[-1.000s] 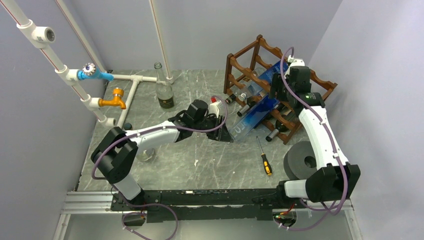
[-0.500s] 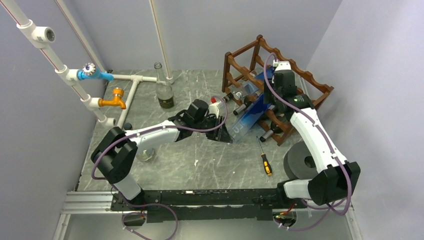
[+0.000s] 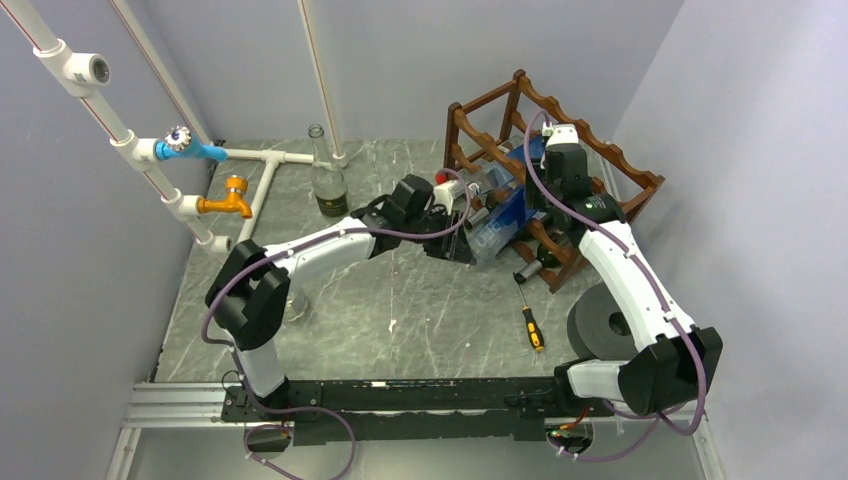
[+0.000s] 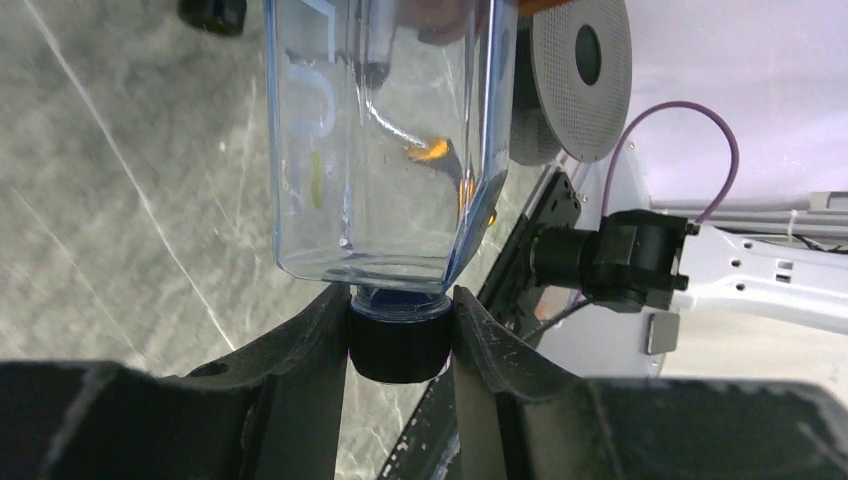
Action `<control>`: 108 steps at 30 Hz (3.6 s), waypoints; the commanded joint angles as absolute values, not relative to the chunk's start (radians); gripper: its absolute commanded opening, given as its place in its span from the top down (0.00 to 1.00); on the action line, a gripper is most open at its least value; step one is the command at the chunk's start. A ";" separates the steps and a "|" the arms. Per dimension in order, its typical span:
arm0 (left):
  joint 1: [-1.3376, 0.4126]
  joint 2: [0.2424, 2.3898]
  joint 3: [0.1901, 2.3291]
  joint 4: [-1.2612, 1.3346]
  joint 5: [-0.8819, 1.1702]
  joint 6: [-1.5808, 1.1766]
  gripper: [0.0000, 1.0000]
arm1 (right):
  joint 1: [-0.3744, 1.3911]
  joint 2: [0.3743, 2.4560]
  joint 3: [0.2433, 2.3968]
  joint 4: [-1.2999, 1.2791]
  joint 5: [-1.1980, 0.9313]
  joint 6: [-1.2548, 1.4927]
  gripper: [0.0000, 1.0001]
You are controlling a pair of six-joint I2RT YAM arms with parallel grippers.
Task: Put the wine bottle on the wine rack
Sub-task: Place the wine bottle in the wine rack.
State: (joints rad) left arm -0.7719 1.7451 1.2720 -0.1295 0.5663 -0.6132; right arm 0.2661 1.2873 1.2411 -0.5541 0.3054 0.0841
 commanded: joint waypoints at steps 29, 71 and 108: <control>-0.674 2.016 1.657 -0.198 0.433 -0.497 1.00 | 0.265 1.244 1.198 -0.557 0.252 0.132 0.52; -0.673 2.064 1.530 -0.064 0.442 -0.584 1.00 | 0.265 1.246 1.187 -0.549 0.259 0.124 0.54; -0.692 2.169 1.679 -0.008 0.515 -0.745 1.00 | 0.266 1.232 1.183 -0.537 0.256 0.140 0.52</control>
State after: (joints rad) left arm -0.7185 2.1014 1.6581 0.0639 0.6167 -0.6994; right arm 0.2546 1.2488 1.1934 -0.5030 0.2771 0.0555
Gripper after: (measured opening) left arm 0.413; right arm 0.487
